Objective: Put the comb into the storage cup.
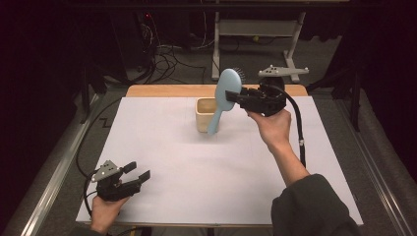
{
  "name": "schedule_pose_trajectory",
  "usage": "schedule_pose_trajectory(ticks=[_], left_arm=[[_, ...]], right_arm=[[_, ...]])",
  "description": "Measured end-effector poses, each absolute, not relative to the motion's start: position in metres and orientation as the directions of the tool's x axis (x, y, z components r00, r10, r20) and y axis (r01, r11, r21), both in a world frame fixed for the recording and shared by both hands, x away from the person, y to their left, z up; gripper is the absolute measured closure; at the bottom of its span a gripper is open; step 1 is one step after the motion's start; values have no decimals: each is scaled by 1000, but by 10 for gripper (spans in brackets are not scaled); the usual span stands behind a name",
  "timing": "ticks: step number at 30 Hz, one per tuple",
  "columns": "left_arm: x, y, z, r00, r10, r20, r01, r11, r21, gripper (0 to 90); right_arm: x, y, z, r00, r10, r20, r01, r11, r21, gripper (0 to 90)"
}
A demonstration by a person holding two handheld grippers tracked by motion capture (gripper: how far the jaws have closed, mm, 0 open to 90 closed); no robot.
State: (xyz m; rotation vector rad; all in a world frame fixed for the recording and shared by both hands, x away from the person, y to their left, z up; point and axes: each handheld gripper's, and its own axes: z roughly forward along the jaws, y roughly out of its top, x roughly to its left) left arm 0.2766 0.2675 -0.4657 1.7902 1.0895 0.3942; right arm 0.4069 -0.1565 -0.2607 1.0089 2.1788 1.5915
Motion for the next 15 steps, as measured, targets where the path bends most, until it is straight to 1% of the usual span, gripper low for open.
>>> schedule_pose_trajectory(ticks=[15], left_arm=[[276,267,-465,551,812,-193,496,-132,858,321]], right_arm=[[426,-154,-256,-685,703,190,380,123,917,633]])
